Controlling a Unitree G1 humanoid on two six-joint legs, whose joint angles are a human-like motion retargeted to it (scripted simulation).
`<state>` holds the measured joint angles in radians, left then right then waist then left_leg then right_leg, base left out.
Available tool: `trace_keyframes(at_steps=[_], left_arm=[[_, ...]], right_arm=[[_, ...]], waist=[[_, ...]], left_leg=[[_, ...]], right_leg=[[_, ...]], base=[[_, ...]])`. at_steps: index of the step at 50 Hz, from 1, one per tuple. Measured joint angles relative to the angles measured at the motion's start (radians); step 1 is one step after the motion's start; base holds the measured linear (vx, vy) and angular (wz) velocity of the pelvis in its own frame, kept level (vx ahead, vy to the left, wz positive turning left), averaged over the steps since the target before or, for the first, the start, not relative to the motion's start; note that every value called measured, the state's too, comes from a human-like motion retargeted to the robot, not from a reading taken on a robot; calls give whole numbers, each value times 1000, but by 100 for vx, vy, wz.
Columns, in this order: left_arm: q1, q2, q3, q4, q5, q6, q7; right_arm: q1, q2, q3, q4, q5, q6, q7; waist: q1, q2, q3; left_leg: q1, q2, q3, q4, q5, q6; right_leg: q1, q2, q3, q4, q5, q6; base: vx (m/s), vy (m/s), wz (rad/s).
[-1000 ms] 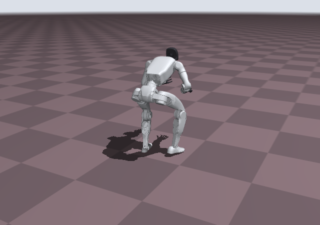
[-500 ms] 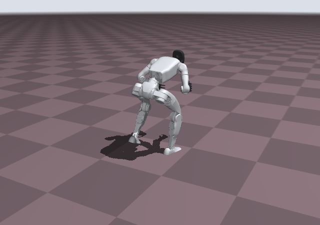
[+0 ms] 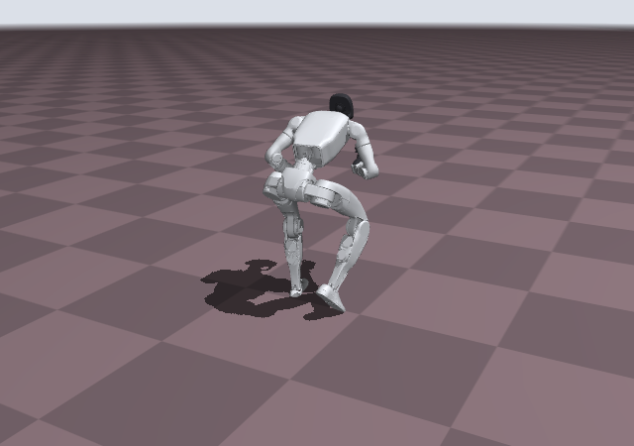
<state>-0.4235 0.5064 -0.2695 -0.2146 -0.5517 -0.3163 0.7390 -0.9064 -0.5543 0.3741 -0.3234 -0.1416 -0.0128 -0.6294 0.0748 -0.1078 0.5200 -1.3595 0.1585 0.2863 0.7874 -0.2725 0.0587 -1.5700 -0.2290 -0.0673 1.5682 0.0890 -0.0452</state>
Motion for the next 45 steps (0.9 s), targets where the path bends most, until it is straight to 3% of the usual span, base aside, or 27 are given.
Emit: trace_keyframes(at_steps=[4,8,10,12,15,18,23,25,28,31,34,38,40,42,43,45], left_arm=[[-213,-34,-65,-11,41,20,13],[-490,-9,-115,-22,111,21,-13],[-620,23,-131,-25,151,21,-8],[-696,53,-149,-25,204,28,-25],[-769,86,-170,-24,276,36,-17],[-785,114,-184,-32,309,34,-6],[-645,120,-159,-55,277,9,-16],[-548,121,-132,-65,247,12,-21],[-380,149,-78,-67,259,60,-5],[-200,192,-7,-62,311,108,13],[-45,228,55,-52,357,127,13],[129,235,117,-61,341,98,4],[192,226,133,-69,301,72,-5],[235,214,135,-69,299,47,-36],[251,211,140,-64,284,49,-19],[267,196,136,-61,294,35,-59]], right_arm=[[101,6,-29,11,34,-22,-4],[114,10,-35,42,40,-32,23],[106,18,-44,66,39,-24,43],[141,24,-62,82,45,-36,46],[205,26,-85,95,59,-55,53],[239,27,-97,101,74,-68,54],[245,26,-109,90,87,-97,26],[218,20,-106,75,93,-106,12],[137,13,-61,55,110,-111,22],[36,7,0,41,115,-113,23],[-79,-11,55,33,99,-111,29],[-242,-41,134,38,41,-81,23],[-310,-55,163,38,11,-62,12],[-358,-66,177,32,1,-76,-2],[-371,-66,190,31,8,-73,-3],[-393,-70,191,29,12,-98,-16]], waist=[[-20,32,0],[-71,13,0],[-125,-13,0],[-191,10,0],[-264,30,0],[-281,32,0],[-235,79,0],[-211,96,0],[-179,114,0],[-157,122,0],[-123,126,0],[-71,113,0],[-33,96,0],[18,78,0],[38,64,0],[78,48,0]], left_leg=[[44,13,-59,105,-89,1],[48,4,-59,99,-114,-13],[45,-28,-43,85,-117,-18],[73,-69,-71,84,-135,-55],[106,-116,-97,100,-163,-64],[138,-123,-94,112,-203,-47],[141,-66,-124,240,-220,-34],[86,-33,-143,378,-154,-42],[-38,33,-156,595,-12,-61],[-121,102,-117,657,-5,-56],[-171,130,-58,530,-25,-55],[-155,115,66,159,2,-64],[-111,82,111,-73,21,-81],[-57,44,87,-281,70,-135],[-35,27,59,-345,99,-136],[3,10,-2,-424,157,-177]], right_leg=[[0,3,-55,-160,-84,-4],[0,8,-129,-618,-102,15],[14,20,-116,-905,-85,67],[94,10,-107,-1130,-95,130],[175,-14,-80,-1288,-33,209],[200,-41,-123,-1275,65,237],[197,-26,-154,-1136,65,233],[184,-16,-149,-1056,34,210],[141,-2,-131,-903,-35,119],[133,-6,-141,-760,-152,67],[132,-2,-150,-659,-239,29],[144,10,-151,-573,-325,5],[156,27,-143,-548,-355,9],[200,66,-133,-549,-420,62],[197,78,-128,-535,-400,28],[251,115,-119,-546,-464,77]], base=[[48,3,-6],[41,-2,15],[43,-7,97],[56,-12,155],[55,-17,120],[53,-21,35],[55,-27,-16],[53,-29,-21],[51,-27,-23],[51,-25,-6],[47,-21,-8],[45,-14,-24],[48,-6,-71],[52,-1,-120],[53,3,-128],[53,7,-113]])
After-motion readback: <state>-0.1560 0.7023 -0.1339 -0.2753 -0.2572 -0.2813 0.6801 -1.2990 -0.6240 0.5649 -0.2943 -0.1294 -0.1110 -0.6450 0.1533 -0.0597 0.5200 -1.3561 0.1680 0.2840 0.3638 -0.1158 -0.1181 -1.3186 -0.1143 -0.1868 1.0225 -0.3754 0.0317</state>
